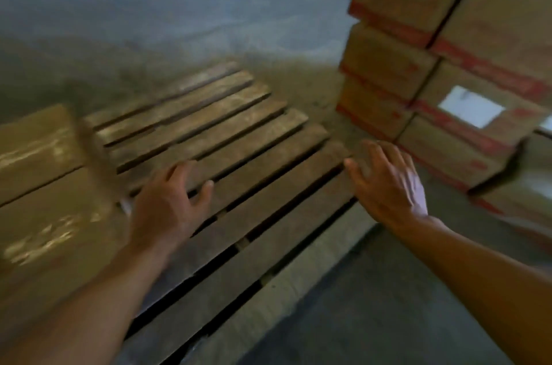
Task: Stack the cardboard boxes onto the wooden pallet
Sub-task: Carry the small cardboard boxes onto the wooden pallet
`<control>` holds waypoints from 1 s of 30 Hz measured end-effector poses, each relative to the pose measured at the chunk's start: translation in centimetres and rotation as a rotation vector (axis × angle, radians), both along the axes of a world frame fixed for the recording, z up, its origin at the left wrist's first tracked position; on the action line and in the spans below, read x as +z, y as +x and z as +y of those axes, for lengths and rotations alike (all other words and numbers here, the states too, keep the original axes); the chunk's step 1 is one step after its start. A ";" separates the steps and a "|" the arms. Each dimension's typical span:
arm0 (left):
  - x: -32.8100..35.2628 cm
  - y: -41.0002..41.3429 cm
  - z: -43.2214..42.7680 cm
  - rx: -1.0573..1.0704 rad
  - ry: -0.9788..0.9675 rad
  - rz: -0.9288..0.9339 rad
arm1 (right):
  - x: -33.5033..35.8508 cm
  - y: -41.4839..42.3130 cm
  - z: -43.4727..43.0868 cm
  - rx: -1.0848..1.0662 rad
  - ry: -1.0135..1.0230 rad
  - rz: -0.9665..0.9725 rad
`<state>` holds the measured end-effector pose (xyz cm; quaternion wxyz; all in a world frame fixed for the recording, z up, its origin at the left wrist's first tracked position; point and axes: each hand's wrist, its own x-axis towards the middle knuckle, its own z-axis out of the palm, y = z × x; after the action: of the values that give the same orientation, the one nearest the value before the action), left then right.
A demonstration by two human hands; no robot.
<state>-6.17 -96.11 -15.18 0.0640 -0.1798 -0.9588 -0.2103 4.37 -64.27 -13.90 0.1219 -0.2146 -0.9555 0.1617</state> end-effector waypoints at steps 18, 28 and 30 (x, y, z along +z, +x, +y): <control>-2.0 19.2 62.5 -0.716 0.117 -0.015 | -3.1 31.0 45.3 -0.789 -0.075 -0.065; -10.4 17.1 79.1 -0.839 0.054 -0.193 | -9.5 31.4 58.0 -0.913 -0.206 -0.117; -12.6 16.0 82.5 -0.799 0.051 -0.207 | -11.5 30.8 60.8 -0.955 -0.219 -0.130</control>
<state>9.85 -13.66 -27.79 -0.1150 -0.5140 -0.8096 -0.2590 35.19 -3.44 -25.40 0.0993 -0.6496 -0.7334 0.1738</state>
